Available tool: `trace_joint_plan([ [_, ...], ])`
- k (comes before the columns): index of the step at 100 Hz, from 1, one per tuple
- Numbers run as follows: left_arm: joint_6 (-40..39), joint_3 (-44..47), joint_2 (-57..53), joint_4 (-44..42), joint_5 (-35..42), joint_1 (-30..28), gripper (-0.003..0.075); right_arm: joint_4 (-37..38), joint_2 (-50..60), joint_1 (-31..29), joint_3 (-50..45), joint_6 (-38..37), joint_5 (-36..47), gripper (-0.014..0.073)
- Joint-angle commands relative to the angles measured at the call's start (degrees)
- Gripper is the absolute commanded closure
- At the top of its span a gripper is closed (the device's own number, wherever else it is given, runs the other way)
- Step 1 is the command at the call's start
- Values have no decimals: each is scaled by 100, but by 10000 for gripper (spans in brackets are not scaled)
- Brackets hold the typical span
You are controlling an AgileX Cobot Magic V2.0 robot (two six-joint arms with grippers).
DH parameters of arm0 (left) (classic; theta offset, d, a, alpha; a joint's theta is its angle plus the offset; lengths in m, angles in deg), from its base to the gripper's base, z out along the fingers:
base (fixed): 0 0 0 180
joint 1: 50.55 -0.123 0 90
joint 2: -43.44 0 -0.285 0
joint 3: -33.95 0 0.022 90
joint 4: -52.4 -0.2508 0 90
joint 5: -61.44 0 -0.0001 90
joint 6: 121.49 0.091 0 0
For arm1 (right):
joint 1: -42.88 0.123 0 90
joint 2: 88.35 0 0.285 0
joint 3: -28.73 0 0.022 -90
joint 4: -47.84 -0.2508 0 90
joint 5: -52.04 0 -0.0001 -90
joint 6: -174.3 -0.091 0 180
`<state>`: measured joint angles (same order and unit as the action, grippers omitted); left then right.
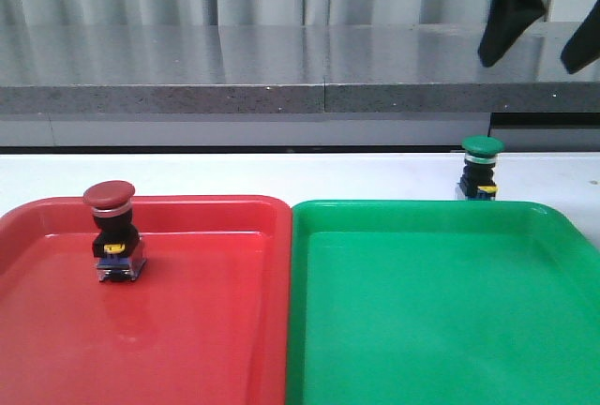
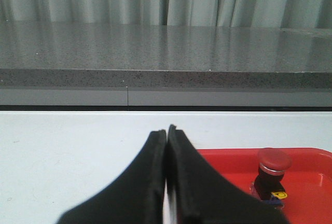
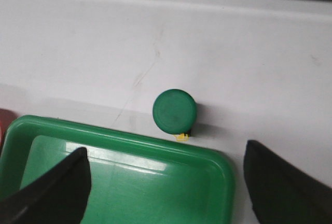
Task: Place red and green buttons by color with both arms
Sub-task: 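Lower the right gripper over the green-capped button and grasp it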
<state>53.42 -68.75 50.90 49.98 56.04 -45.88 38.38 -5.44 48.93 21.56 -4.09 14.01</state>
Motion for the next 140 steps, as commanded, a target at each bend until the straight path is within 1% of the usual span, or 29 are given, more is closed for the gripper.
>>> trace_joint_plan([
  [1, -45, 242, -178, -6, 458, -5, 739, -65, -129, 96, 371, 21, 296, -8],
  [32, -45, 242, -178, -6, 458, -5, 739, -70, -1077, 137, 871, 21, 336, -8],
  [69, -45, 242, -178, -6, 458, -5, 739, 18, -1710, 127, 1052, 21, 403, -6],
  [79, -45, 242, -178, -6, 458, -5, 739, 18, -1787, 127, 1052, 21, 403, 39],
  [86, -45, 242, -178, -6, 458, -5, 739, 18, -1823, 127, 1052, 21, 381, 95],
  [102, -45, 242, -178, -6, 458, -5, 739, 18, -1835, 127, 1052, 21, 271, 256],
  [106, -45, 242, -178, -6, 458, -5, 739, 18, -1835, 127, 1052, 21, 270, 311],
  [112, -45, 242, -178, -6, 458, -5, 739, 18, -1835, 127, 1057, 21, 270, 358],
  [118, -45, 242, -178, -6, 458, -5, 739, 18, -1829, 127, 1119, 21, 201, 377],
  [140, -45, 242, -178, -6, 458, -5, 740, 18, -1548, 127, 1563, 9, -248, 377],
])
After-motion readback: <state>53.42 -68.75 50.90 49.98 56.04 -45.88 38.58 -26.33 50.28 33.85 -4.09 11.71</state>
